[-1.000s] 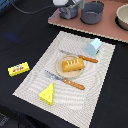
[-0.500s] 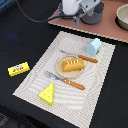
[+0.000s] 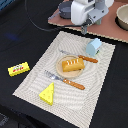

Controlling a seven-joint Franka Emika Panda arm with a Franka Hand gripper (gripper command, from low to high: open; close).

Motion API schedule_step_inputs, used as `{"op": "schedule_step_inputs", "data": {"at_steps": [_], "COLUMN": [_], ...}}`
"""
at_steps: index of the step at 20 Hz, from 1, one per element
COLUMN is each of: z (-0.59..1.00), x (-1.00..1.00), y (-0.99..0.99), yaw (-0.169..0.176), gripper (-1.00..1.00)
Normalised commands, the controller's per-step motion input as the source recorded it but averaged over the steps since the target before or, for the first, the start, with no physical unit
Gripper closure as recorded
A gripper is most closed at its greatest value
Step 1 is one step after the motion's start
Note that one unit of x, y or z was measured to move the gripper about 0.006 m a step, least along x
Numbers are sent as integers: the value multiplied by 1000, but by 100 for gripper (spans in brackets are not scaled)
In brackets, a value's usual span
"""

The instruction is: Interact with the objects in diverse but meaningful ways.

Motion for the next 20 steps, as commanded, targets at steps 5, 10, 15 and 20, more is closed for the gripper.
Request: {"op": "schedule_step_inputs", "data": {"at_steps": [5,10,15,20], "z": [-127,-80,0,23], "x": [380,377,513,792], "y": [-6,-54,-29,-5], "yaw": [-8,72,92,-18], "gripper": [-100,-100,-100,-100]}}
